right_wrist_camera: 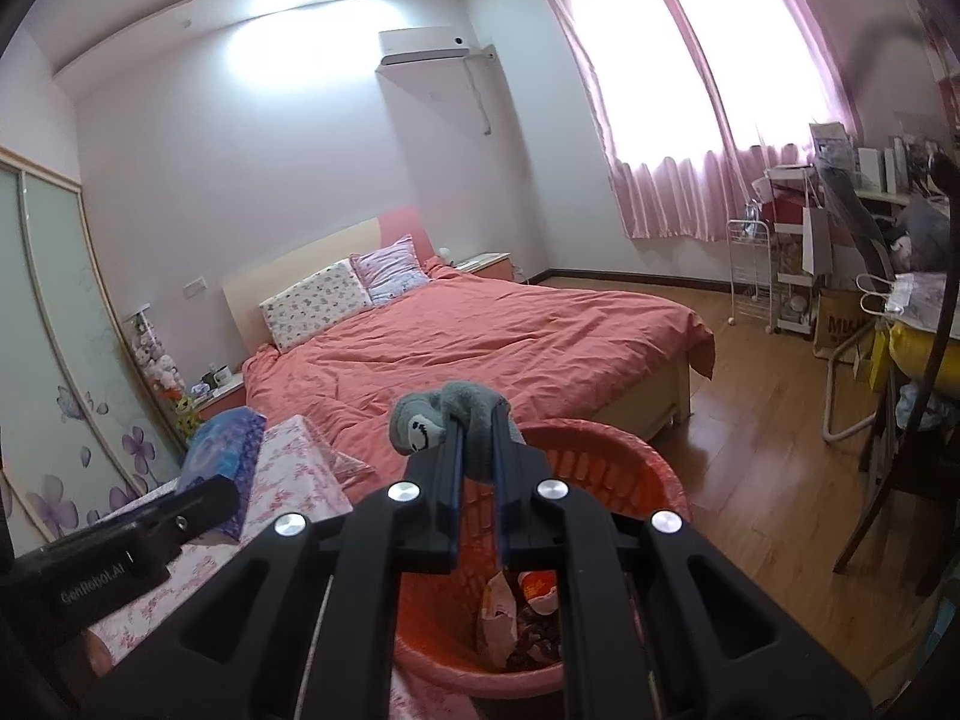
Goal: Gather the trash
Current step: 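Carry the sock and tissue pack over the orange basket and open both grippers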
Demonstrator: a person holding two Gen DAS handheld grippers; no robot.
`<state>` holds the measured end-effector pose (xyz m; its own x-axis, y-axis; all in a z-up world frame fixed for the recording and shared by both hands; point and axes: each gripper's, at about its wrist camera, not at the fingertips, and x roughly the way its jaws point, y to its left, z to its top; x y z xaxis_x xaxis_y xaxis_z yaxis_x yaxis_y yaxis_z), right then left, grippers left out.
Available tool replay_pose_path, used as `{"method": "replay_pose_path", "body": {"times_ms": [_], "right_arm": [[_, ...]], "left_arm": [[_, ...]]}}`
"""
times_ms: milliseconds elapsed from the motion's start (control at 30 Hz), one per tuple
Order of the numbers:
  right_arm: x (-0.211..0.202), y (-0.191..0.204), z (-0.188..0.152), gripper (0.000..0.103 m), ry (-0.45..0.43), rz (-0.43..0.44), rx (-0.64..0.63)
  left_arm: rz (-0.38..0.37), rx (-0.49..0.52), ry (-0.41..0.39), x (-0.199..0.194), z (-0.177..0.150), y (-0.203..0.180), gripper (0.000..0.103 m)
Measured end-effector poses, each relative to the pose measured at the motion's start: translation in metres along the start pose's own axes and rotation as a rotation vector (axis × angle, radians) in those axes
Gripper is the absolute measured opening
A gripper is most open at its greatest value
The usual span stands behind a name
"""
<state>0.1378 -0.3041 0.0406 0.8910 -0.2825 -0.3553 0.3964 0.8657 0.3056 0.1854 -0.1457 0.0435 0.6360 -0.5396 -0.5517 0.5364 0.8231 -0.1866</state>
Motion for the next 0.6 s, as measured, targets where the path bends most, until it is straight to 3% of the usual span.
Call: {"method": "replay_pose_path", "body": {"times_ms": [333, 467, 600], "right_arm": [[0.027, -0.031, 0.003, 0.010, 0.021, -0.007, 0.053], [0.049, -0.039, 0.004, 0.017, 0.058, 0.017, 0.074], [0.075, -0.047, 0.000, 0.023, 0.121, 0.030, 0.109]], "left_arm": [[-0.059, 0.020, 0.055, 0.036, -0.006, -0.026, 0.051], [-0.057, 0.028, 0.087, 0.052, -0.008, -0.033, 0.054], [-0.033, 0.025, 0.135, 0.070, -0.016, -0.031, 0.063]]}}
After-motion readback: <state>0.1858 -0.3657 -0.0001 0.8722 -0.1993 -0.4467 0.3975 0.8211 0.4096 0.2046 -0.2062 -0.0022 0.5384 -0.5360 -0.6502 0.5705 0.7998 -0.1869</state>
